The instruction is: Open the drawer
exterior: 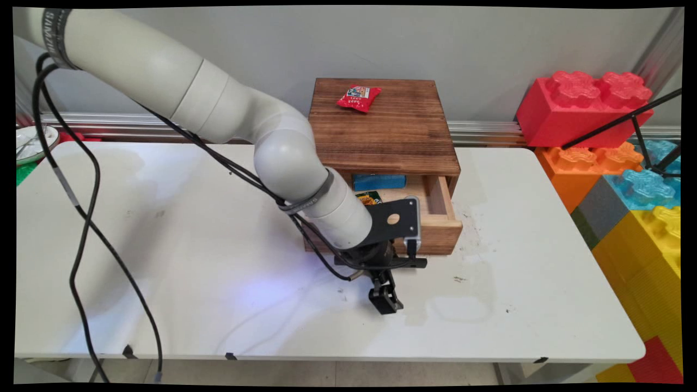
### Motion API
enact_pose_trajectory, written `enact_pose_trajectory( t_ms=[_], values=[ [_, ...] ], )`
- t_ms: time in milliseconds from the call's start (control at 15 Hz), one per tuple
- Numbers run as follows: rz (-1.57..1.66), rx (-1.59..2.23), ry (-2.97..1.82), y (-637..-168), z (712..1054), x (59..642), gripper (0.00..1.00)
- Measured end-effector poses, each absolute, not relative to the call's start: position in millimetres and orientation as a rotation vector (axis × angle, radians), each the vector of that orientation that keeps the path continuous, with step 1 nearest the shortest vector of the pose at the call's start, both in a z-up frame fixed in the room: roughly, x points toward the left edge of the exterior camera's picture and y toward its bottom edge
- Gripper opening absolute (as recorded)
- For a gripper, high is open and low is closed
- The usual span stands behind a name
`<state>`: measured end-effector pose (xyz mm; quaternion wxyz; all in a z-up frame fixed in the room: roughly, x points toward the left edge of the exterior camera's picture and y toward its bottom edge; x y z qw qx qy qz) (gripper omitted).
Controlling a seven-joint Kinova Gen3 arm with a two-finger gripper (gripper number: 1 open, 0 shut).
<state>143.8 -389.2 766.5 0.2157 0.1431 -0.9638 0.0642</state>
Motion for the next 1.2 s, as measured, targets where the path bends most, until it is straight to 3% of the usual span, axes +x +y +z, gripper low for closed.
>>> enact_pose_trajectory(
  t_ms=[1200],
  values=[
    [0.133, 0.421, -2.676, -340, 768, 128, 1.00]
  ],
)
